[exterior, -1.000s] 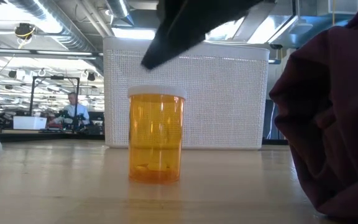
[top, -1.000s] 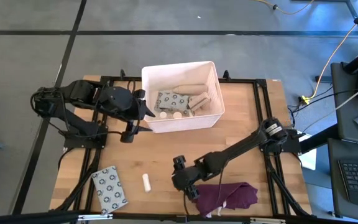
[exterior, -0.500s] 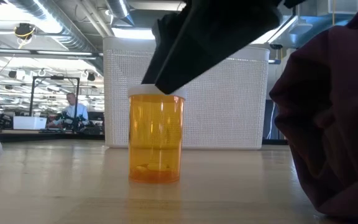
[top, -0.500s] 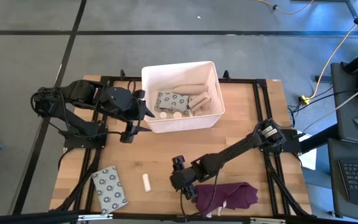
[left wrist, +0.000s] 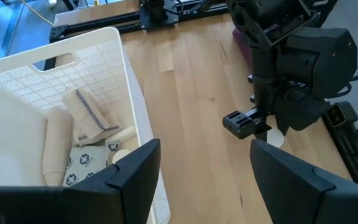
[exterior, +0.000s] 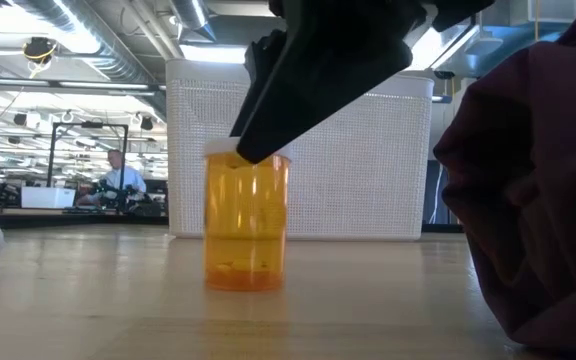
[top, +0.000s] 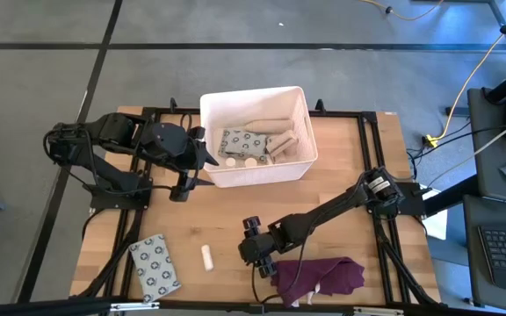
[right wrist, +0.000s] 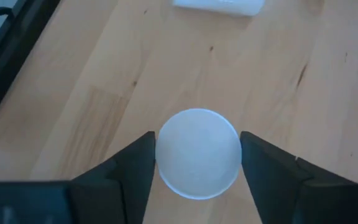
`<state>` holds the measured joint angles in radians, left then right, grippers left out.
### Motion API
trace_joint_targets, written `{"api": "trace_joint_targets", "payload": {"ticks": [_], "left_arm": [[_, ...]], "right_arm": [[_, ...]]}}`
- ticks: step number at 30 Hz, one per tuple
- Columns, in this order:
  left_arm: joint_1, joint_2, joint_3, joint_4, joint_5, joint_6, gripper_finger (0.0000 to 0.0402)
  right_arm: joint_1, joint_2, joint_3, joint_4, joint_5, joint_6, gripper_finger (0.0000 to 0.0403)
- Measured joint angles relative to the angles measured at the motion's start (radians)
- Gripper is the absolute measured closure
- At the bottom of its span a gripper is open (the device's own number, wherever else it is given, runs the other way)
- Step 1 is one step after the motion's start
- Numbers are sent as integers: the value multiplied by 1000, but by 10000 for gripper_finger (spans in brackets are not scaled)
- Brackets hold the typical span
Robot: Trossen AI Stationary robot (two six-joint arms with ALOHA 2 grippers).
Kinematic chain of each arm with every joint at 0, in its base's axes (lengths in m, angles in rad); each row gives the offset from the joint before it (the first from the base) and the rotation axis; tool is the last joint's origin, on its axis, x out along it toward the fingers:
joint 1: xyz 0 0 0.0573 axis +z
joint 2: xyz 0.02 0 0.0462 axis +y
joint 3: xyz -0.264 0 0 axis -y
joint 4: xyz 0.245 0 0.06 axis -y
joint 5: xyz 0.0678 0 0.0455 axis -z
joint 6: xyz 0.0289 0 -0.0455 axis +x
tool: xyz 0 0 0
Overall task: Pick & place medical supplies in basket/bin
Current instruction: Put the orange pill bottle into the white bin
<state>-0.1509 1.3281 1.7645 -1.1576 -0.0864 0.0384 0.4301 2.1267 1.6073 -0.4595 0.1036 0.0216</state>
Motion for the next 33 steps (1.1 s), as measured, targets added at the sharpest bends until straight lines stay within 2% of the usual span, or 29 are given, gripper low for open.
{"api": "trace_joint_targets", "payload": {"ticks": [11, 17, 22, 27, 33], "left_arm": [[0, 0, 0, -30, 0, 0, 162], [0, 0, 0, -75, 1, -36, 162], [0, 0, 0, -162, 15, -120, 162], [-5, 0, 0, -238, 11, -159, 162], [-6, 0, 0, -239, -6, -160, 162]], "right_arm": [[-8, -35, -3, -26, -2, 29, 190], [-50, -148, -2, -42, -3, 83, 190], [-95, -313, -2, -20, 8, 126, 190], [-142, -469, -2, 38, 137, 97, 189], [-254, -564, 0, 46, 317, -114, 189]]}}
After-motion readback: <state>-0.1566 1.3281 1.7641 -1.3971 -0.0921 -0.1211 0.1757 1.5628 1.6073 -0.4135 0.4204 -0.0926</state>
